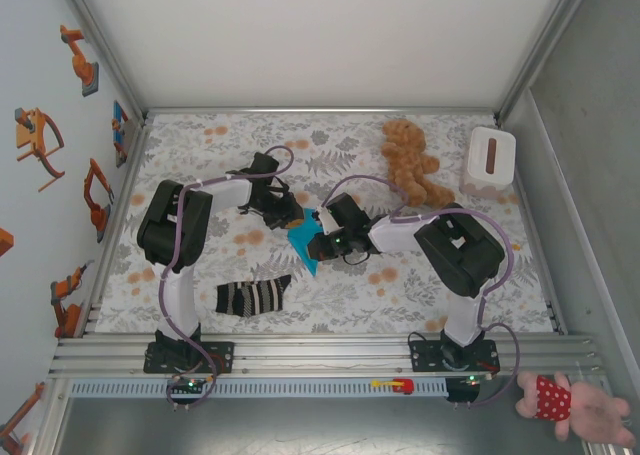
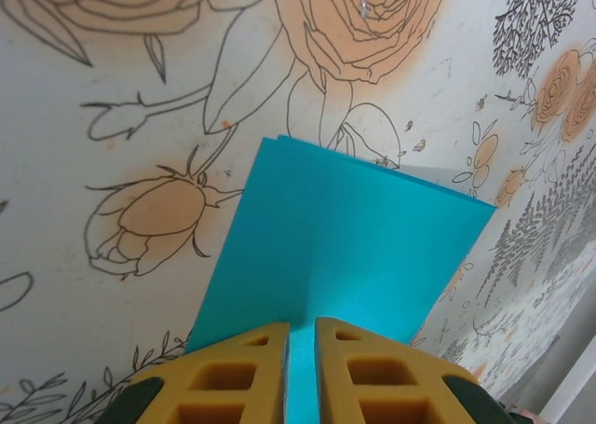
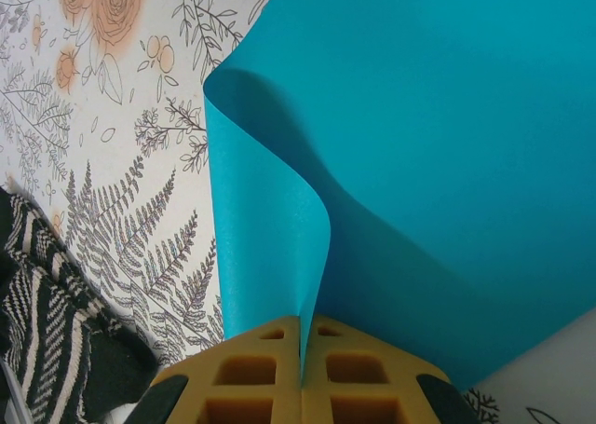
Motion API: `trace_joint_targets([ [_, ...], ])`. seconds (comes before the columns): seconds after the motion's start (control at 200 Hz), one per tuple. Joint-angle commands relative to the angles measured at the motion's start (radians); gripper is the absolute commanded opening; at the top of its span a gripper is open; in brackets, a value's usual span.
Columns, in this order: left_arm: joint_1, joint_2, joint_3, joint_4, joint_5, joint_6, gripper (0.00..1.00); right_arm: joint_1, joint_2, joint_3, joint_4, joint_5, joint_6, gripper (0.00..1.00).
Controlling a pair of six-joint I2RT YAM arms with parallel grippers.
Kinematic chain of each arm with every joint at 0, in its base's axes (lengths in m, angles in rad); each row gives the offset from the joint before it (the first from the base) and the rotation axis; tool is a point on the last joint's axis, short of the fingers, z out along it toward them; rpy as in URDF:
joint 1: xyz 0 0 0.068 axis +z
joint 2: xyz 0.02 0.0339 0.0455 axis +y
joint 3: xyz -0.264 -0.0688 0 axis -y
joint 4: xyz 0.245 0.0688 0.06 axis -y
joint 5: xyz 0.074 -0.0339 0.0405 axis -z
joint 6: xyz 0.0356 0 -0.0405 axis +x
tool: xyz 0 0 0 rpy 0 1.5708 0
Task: Fold a paper plane with a square sheet of paper (pick it up from the middle)
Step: Third fold the triangle at the center of the table.
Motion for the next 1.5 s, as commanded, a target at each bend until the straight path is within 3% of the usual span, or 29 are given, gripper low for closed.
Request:
trace_joint_targets([
  [0.0, -0.004, -0.068, 0.0, -0.044, -0.031, -0.007, 0.19, -0.008, 0.024, 0.019, -0.038, 0.013, 0.009, 0.0],
  [0.23, 0.028, -0.251, -0.139, 0.03, -0.125, -0.116, 0.32, -0.007, 0.033, 0.023, -0.05, 0.019, 0.013, 0.0],
  [0.506, -0.016, -0.416, -0.348, 0.154, -0.094, -0.208, 0.31, -0.009, 0.042, 0.028, -0.055, 0.025, 0.022, 0.0],
  [0.656, -0.051, -0.417, -0.419, 0.234, -0.069, -0.255, 0.21, -0.01, 0.046, 0.024, -0.055, 0.027, 0.026, 0.0],
  [0.836, -0.076, -0.391, -0.452, 0.279, -0.057, -0.257, 0.17, -0.012, 0.043, 0.021, -0.061, 0.034, 0.026, 0.0],
  [1.497, -0.11, -0.346, -0.479, 0.318, -0.032, -0.271, 0.13, -0.016, 0.052, 0.02, -0.068, 0.046, 0.03, 0.0],
])
